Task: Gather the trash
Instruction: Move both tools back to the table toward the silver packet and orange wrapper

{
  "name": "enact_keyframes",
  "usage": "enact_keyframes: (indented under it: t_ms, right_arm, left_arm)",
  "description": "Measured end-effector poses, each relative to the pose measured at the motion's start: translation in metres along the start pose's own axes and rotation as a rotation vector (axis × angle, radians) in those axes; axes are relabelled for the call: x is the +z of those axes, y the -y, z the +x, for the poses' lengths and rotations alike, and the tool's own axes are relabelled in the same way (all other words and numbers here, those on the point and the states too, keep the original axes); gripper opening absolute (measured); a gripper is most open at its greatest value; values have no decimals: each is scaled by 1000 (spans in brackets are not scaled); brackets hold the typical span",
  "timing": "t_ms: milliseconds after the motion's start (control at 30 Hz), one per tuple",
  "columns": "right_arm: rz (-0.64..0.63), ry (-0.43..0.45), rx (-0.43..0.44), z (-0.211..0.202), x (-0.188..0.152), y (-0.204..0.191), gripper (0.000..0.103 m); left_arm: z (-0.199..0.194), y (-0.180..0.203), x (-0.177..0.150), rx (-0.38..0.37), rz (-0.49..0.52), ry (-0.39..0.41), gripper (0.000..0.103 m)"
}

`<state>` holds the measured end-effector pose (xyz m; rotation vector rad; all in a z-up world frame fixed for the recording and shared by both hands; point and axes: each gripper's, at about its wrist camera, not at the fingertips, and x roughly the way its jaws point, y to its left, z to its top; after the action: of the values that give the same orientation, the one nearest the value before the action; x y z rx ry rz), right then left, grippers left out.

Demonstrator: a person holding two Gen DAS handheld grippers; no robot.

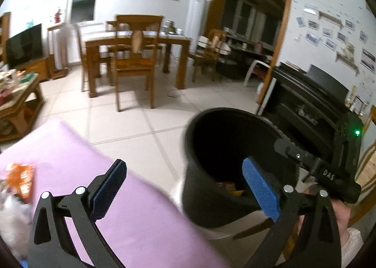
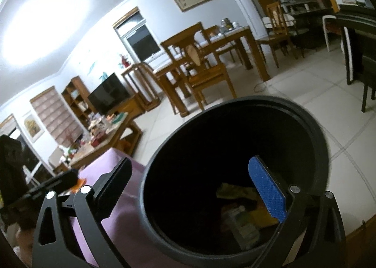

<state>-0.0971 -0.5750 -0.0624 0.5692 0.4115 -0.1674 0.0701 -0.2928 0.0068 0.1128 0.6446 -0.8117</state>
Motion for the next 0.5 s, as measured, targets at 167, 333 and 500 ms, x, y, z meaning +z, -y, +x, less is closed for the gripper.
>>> enact_keyframes:
  t_ms: [167,333,500]
  right_arm:
    - [-52,-52,38,24,-7,-47,98]
    - [-120,-106,98,51,-14,-110,98]
    - [-180,-165,163,79,-22,-177,98]
  left_arm:
    - [-40,-55,-5,82,-76,29,98]
    - [-77,-128,-17,253,-156,33,98]
    - [-93,-209,-34,416,-297,-42,98]
